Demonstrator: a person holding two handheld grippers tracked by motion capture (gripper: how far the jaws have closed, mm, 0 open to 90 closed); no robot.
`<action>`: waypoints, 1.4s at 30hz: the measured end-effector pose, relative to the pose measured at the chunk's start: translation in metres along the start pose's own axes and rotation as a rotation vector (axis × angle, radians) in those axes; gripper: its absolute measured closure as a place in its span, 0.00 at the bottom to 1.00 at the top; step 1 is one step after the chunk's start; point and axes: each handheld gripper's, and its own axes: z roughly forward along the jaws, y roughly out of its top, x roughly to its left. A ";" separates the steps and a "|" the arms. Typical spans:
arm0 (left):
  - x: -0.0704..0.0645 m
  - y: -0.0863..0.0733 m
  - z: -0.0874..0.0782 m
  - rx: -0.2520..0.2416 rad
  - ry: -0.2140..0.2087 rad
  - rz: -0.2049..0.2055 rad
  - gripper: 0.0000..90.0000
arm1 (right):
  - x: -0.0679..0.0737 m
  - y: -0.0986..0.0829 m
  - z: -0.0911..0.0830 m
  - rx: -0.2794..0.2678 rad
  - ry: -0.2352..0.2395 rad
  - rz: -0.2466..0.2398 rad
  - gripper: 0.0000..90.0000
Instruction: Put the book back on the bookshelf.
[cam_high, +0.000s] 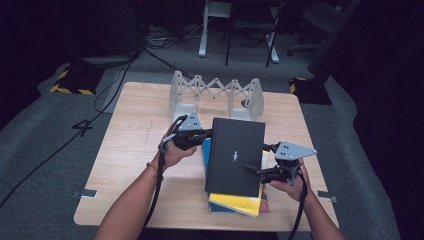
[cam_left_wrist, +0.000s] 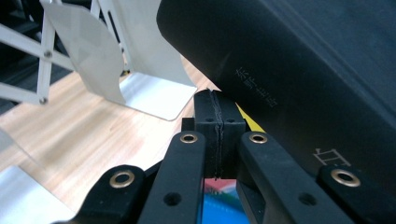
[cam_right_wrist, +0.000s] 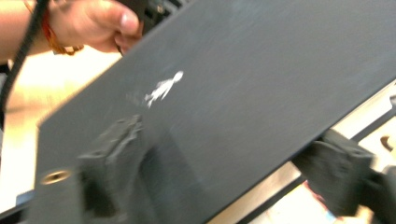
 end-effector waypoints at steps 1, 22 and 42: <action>0.000 0.002 0.000 -0.006 -0.010 -0.002 1.00 | -0.001 0.002 -0.002 -0.020 0.005 -0.002 0.32; -0.017 0.035 -0.014 -0.006 0.057 0.028 0.89 | 0.026 0.025 -0.023 -0.137 0.083 -0.171 0.67; -0.037 -0.009 -0.038 0.080 0.016 -0.002 0.60 | 0.026 0.020 -0.024 -0.151 0.085 -0.157 0.68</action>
